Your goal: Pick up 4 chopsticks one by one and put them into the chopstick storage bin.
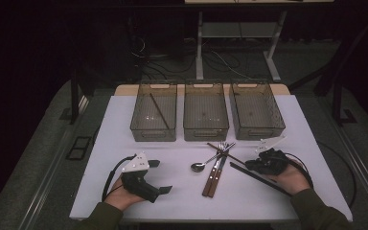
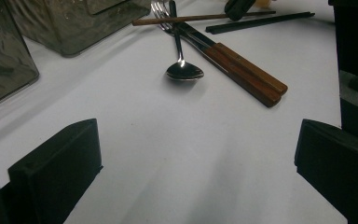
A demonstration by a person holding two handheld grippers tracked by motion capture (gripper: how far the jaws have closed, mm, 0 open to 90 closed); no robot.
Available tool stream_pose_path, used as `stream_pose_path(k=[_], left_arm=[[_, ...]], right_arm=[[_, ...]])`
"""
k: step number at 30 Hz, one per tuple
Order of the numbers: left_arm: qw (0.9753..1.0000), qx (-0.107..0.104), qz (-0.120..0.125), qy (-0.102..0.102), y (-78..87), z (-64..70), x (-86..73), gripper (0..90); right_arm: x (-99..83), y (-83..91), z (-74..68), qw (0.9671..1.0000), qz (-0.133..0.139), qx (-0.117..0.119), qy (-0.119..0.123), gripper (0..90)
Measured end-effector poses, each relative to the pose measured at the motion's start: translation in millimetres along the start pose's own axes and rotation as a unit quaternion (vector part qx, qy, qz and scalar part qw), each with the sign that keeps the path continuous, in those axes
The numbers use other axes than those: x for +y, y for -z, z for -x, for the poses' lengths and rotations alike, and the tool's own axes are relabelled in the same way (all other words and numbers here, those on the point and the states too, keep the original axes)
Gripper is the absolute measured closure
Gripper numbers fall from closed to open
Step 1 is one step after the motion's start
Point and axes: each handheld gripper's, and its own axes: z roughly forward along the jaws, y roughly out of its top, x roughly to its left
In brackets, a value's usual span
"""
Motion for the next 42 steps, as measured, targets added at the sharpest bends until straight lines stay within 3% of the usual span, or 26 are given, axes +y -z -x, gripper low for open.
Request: stream_pose_path(k=[17, 42], left_arm=[[1.0, 0.001, 0.003, 0.0, 0.7, -0.4, 0.0, 0.0], [0.9999, 0.009, 0.007, 0.005, 0.7, -2.5, -0.7, 0.0]], right_arm=[[4.2, 14.9, -1.6, 0.9992, 0.036, 0.015, -0.008, 84.9], [27.1, 28.3, -13.7, 0.9922, 0.114, 0.023, -0.045, 84.9]])
